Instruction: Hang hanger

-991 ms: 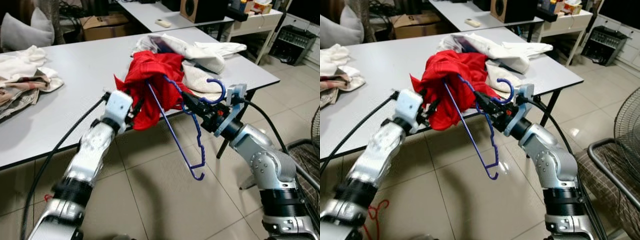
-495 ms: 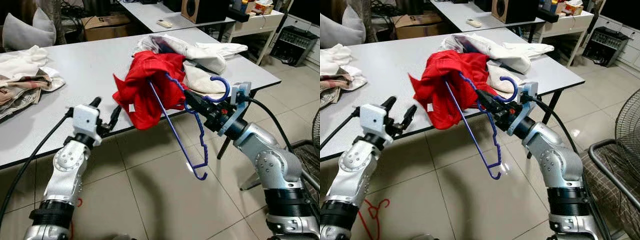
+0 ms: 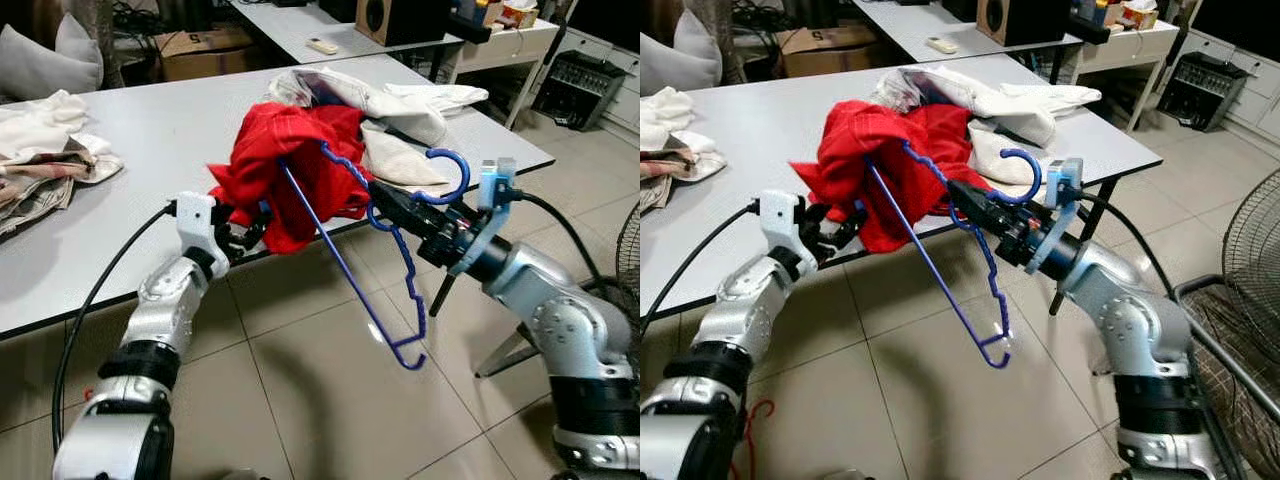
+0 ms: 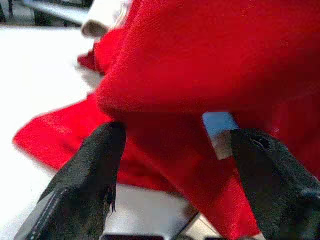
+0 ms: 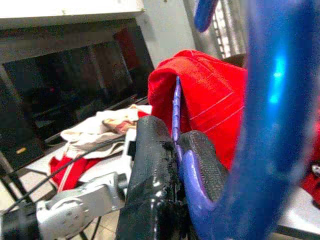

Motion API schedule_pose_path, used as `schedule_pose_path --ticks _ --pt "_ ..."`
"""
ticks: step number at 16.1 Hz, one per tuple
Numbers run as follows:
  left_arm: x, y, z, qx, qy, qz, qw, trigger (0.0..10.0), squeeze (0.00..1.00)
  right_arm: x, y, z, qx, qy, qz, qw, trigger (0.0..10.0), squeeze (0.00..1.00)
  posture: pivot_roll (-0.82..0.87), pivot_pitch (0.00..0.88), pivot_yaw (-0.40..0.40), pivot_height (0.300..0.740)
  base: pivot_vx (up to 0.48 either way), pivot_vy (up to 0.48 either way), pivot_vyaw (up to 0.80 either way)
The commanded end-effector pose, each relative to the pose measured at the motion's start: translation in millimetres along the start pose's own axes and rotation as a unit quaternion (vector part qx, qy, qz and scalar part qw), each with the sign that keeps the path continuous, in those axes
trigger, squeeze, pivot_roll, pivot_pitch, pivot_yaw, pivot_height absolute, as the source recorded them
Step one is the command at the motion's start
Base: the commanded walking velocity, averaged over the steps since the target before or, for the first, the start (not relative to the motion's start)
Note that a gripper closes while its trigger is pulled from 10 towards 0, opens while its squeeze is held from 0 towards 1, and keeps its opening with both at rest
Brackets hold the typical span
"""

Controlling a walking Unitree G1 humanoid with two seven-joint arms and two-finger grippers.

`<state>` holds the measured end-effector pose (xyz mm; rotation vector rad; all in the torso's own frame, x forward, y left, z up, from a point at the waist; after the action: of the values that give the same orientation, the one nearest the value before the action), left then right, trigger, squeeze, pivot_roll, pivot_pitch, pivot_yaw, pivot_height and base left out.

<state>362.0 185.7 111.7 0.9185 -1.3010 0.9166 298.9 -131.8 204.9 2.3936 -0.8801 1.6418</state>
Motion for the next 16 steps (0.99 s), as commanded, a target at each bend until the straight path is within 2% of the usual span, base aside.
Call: schedule_pose_path --ticks 1,3,5,6,8,10,13,15,16 --pt "1 -0.4 -3.3 -0.004 0.024 0.001 1.000 10.0 0.00 10 0.3 -8.5 0.028 0.010 0.017 0.999 10.0 0.00 -0.14 0.000 -0.013 0.740 0.000 0.000 0.00" --pt "-3 0.3 -4.4 -0.010 0.073 -0.003 0.997 10.0 0.00 10 1.1 -9.8 0.033 0.009 0.016 0.999 10.0 0.00 -0.14 0.000 -0.012 0.740 0.000 0.000 0.00" --pt "-18 9.5 -9.1 -0.020 0.193 0.010 0.981 10.0 0.00 11 3.1 -11.6 0.043 0.005 0.015 0.999 10.0 0.00 -0.14 0.000 -0.014 0.740 0.000 0.000 0.00" --pt "-19 14.0 -12.6 -0.020 0.217 0.028 0.976 10.0 0.00 12 4.1 -12.5 0.049 0.003 0.013 0.999 10.0 0.00 -0.14 0.000 -0.014 0.740 0.000 0.000 0.00" --pt "-13 17.4 -19.4 -0.018 0.245 0.064 0.967 10.0 0.00 13 7.3 -14.6 0.064 -0.002 0.007 0.998 10.0 0.00 -0.14 0.000 -0.018 0.740 0.000 0.000 0.00" --pt "-9 19.1 -22.6 -0.029 0.257 0.081 0.963 10.0 0.00 12 9.9 -17.2 0.077 -0.008 0.003 0.997 10.0 0.00 -0.15 0.000 -0.020 0.740 0.000 0.000 0.00" --pt "3 23.3 -22.9 -0.093 0.297 0.120 0.943 10.0 0.00 11 16.3 -16.4 0.080 -0.017 -0.003 0.997 10.0 0.00 -0.15 0.000 -0.018 0.740 0.000 0.000 0.00" --pt "1 32.2 -19.2 -0.141 0.304 0.110 0.936 10.0 0.00 14 19.1 -7.8 0.052 -0.014 0.010 0.998 10.0 0.00 -0.15 0.000 -0.018 0.740 0.000 0.000 0.00" --pt "-1 34.4 -17.0 -0.153 0.300 0.104 0.936 9.2 0.00 15 19.6 -6.0 0.047 -0.014 0.014 0.999 10.0 0.00 -0.15 0.000 -0.020 0.740 0.000 0.000 0.00"
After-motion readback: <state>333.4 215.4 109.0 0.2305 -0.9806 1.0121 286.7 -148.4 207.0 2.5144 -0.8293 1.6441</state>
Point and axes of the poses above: a point about 5 cm out from each wrist's last joint towards the gripper, its own y axis pointing back from the gripper into the wrist, its own x axis along the axis of the wrist's last joint, z = x × y, the point moved 1 cm from there along -y, pointing out of the wrist towards the gripper, and after that the axes turned 4 degrees about -y, right-handed, at the moved point
